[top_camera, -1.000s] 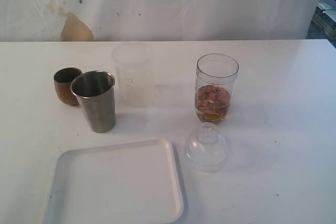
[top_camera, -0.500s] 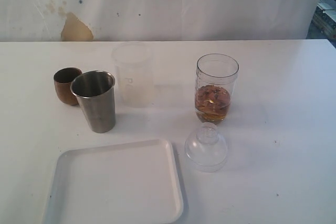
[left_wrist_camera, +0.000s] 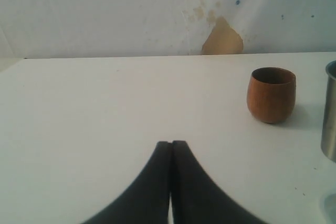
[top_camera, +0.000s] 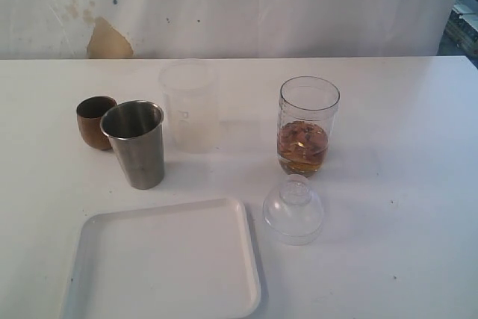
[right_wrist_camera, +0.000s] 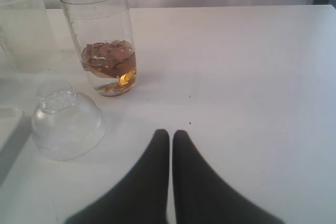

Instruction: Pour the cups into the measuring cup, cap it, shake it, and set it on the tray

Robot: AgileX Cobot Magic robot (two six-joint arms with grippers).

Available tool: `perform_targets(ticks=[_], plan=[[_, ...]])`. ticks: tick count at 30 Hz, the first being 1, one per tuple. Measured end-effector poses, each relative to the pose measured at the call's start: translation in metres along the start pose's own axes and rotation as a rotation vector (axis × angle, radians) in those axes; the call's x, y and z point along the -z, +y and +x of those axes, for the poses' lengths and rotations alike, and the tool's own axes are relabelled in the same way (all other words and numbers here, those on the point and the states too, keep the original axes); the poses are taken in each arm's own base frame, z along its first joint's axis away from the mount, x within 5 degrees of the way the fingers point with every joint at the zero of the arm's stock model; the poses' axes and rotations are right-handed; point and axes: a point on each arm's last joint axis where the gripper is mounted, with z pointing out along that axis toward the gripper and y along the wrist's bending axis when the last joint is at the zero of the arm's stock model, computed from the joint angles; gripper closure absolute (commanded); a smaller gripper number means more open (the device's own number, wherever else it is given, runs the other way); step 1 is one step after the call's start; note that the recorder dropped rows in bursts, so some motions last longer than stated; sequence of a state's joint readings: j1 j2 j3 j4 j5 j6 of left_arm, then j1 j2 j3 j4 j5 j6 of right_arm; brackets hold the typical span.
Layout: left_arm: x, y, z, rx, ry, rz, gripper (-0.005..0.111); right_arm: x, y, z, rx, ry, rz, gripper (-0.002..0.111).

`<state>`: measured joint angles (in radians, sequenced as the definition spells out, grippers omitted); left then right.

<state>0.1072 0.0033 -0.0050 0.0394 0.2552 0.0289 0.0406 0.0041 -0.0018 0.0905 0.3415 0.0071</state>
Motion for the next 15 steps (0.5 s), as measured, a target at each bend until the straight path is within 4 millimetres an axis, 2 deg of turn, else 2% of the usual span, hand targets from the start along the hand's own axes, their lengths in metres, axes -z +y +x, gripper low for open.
perform_targets(ticks=[15], plan=[[0.0000, 0.0000, 0.0002, 0.000, 0.002, 0.000, 0.107, 0.0000, -0.0009, -0.0002, 0.026, -0.002, 0.009, 0.106]])
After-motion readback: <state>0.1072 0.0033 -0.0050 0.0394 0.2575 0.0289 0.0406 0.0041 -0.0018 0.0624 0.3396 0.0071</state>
